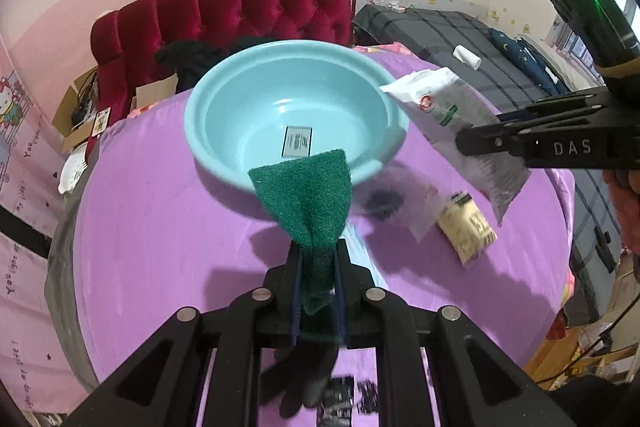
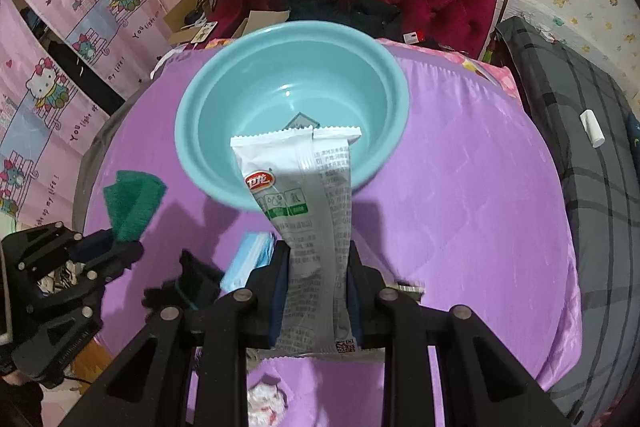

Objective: Organize soft objects
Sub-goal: 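Carry the green pad and white packet over the light-blue basin with both tools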

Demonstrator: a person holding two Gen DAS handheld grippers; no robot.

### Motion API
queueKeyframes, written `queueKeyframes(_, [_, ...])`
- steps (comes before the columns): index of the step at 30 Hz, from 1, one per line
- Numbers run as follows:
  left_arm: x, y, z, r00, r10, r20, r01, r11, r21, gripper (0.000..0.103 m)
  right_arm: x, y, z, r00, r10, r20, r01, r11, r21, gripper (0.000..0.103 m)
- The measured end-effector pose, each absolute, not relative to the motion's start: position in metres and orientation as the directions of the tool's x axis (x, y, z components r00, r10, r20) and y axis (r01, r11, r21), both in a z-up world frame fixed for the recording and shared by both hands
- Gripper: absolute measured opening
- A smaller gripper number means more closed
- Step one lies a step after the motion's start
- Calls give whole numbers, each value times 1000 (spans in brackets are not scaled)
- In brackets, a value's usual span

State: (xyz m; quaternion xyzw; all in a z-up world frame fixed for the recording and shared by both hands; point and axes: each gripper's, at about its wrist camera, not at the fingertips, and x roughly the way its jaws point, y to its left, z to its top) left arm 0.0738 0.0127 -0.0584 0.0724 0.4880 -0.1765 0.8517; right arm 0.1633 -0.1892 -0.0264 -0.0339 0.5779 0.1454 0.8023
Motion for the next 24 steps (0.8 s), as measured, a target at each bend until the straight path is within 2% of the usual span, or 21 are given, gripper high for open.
queueKeyframes(24, [216,-6,-98,434,-231,-871,367,928,-63,15,290,-159,-80,266,230,-936,-204,962,179,27])
